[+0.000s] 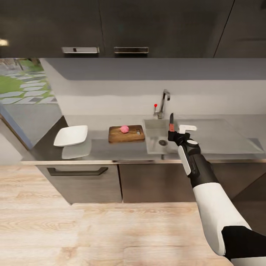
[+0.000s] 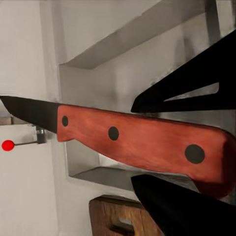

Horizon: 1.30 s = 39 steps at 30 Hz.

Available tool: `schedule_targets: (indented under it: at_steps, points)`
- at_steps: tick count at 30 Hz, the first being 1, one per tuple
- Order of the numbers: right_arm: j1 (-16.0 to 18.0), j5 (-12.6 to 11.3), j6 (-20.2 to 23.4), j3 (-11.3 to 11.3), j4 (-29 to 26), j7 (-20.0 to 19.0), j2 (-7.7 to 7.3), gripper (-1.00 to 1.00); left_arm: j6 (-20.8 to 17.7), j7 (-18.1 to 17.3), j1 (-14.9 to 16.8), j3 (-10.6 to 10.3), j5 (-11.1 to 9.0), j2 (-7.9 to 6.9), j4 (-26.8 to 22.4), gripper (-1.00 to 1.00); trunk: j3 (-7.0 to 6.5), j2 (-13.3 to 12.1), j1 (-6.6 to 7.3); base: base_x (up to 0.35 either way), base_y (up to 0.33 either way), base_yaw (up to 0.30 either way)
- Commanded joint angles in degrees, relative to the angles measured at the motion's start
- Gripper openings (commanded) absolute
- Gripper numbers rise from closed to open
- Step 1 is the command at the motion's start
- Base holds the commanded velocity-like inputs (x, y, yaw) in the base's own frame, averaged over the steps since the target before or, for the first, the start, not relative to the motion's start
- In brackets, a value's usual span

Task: In the kitchen, take the Vidalia onion out of the sink, dice it on the chopping board with the paring knife, put the diced onion into the bowl on the countertop, then place both the paring knife and the chopping board into the sink.

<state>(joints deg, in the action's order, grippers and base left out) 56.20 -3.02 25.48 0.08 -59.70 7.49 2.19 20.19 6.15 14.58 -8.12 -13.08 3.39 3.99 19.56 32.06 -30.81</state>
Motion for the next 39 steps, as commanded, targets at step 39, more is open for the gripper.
schedule_targets:
  at_steps: [39]
  points:
    - [0.05,-0.32,0.28,-0.02,-0.07,0.33,0.01,-1.00,0.32,0.09,0.10,-0.49,-0.40,0.04,0.23,1.00,0.08,0.08,-0.02,0.000,0.272,0.000]
